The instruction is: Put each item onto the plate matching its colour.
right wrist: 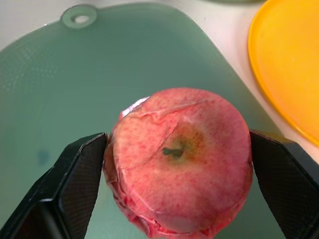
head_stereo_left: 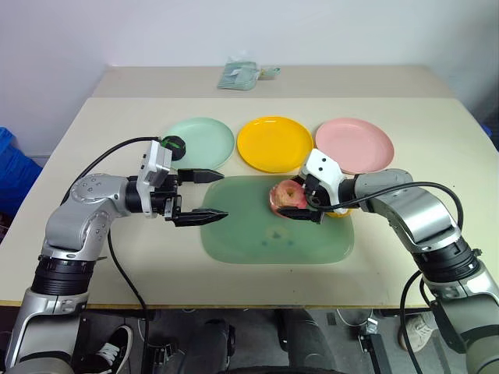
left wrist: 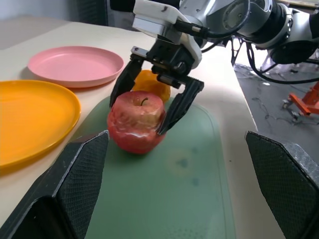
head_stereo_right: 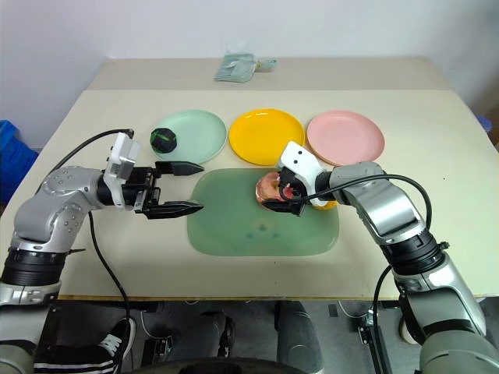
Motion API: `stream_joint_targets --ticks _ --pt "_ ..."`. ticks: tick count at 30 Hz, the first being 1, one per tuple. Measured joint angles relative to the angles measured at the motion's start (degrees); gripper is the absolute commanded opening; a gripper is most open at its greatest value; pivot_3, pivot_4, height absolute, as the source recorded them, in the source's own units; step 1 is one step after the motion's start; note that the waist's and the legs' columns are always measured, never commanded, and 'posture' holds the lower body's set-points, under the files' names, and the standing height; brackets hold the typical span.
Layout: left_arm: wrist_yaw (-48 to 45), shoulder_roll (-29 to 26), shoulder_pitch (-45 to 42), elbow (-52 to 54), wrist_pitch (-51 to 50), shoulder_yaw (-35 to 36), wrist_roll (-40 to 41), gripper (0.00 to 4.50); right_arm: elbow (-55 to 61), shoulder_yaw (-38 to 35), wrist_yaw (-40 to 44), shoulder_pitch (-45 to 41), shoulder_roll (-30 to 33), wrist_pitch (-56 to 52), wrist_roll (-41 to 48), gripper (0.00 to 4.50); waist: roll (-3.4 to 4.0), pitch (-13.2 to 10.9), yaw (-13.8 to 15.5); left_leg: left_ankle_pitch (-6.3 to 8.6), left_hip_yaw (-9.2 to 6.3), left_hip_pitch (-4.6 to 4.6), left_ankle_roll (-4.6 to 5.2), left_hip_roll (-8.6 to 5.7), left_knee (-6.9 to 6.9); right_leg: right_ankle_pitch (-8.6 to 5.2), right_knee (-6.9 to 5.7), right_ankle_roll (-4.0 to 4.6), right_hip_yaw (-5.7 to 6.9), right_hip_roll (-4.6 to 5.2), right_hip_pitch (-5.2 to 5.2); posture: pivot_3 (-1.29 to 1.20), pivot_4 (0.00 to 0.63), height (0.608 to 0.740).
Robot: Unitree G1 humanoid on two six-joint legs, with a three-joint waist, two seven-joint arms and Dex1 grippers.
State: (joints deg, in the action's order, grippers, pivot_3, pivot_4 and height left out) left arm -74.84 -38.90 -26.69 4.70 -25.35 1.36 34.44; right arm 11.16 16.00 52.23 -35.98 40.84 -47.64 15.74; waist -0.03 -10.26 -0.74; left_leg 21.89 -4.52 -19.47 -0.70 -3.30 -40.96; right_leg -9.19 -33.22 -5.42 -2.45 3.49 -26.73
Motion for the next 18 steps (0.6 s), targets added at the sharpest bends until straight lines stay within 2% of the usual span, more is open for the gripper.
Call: stream_joint_targets --ticks 7,11,12,18 --pt "0.1 0.9 0.0 -0.1 1.0 -0.1 -0.1 4.47 0.5 0.7 1.0 0.0 0.8 0.8 -1.5 4.5 0.0 0.0 0.0 0.0 0.0 0.02 0.0 0.0 0.0 0.0 0.0 0.0 0.0 0.0 0.02 0.0 0.15 0.74" --pt "0.3 0.9 -0.1 -0.1 1.0 -0.1 -0.1 4.5 1.1 1.2 1.3 0.1 1.0 1.1 -2.1 3.35 -0.01 0.0 0.0 0.0 0.0 0.04 0.0 0.0 0.0 0.0 0.0 0.0 0.0 0.0 0.04 0.0 0.15 0.74" --pt "0.4 0.9 -0.2 -0.1 1.0 -0.1 -0.1 4.5 1.0 1.1 1.3 0.1 0.9 1.2 -2.1 3.21 -0.01 0.0 0.0 0.0 0.0 0.04 0.0 0.0 0.0 0.0 0.0 0.0 0.0 0.0 0.04 0.0 0.15 0.74" --pt "1.3 0.9 -0.5 -0.1 0.8 -0.1 -0.1 4.5 0.7 0.3 1.0 0.0 0.3 1.1 -1.5 3.2 -0.01 0.0 0.0 0.0 -0.01 0.03 -0.01 0.0 0.0 0.0 0.0 0.0 0.0 0.0 0.03 0.0 0.15 0.74"
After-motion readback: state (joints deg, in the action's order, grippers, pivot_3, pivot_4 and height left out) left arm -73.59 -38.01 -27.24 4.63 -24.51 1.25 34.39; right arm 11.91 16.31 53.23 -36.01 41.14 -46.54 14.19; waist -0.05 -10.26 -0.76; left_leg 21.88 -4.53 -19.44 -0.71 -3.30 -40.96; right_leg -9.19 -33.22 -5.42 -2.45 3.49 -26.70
